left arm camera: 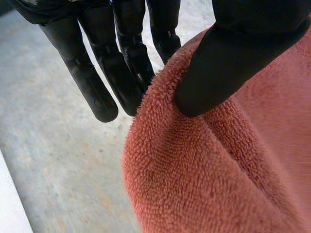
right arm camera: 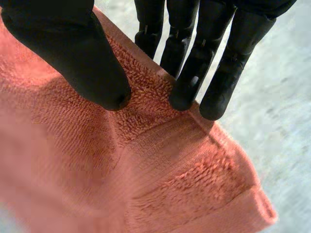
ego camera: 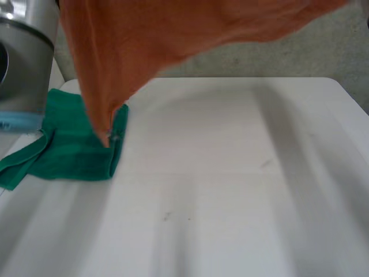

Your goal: Fold the laundry.

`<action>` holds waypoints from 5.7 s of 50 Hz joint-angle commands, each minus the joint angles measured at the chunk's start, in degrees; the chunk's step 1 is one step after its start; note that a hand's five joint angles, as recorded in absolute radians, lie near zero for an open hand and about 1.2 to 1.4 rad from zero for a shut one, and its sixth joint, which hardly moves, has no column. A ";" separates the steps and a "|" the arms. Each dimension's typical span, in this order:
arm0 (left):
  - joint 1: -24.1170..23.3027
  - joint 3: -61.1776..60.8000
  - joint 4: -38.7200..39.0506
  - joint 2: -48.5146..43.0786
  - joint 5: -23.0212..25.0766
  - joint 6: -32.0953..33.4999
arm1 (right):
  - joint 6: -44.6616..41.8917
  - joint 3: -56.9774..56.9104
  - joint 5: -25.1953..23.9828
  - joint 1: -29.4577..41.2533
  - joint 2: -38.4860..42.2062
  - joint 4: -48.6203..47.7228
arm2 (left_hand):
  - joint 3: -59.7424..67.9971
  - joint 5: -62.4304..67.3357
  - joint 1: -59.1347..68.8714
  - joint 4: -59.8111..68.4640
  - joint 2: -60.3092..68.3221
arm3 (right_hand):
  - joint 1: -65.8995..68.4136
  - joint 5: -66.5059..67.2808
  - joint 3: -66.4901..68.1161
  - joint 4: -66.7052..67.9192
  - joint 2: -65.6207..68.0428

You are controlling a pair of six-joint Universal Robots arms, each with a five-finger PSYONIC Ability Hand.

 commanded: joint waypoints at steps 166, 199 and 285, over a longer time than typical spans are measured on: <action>5.74 -6.17 -34.53 -28.36 15.39 18.79 | -13.27 54.83 -14.32 -24.27 -4.49 -5.18 | 11.66 14.28 14.37 11.32 11.48 | 24.54 13.58 12.56 11.94 13.16; 7.24 -48.28 -44.21 19.55 8.44 15.36 | -64.77 65.64 -18.71 -41.06 -32.62 39.47 | 11.66 14.28 14.37 11.32 11.48 | 24.54 13.58 12.56 11.94 13.16; 1.52 -32.98 -5.27 -9.81 -4.40 9.30 | -33.22 43.15 -22.23 -30.16 11.23 1.32 | -58.12 -55.51 -55.42 -58.47 -58.31 | 1.16 -9.80 -10.82 -11.44 -10.22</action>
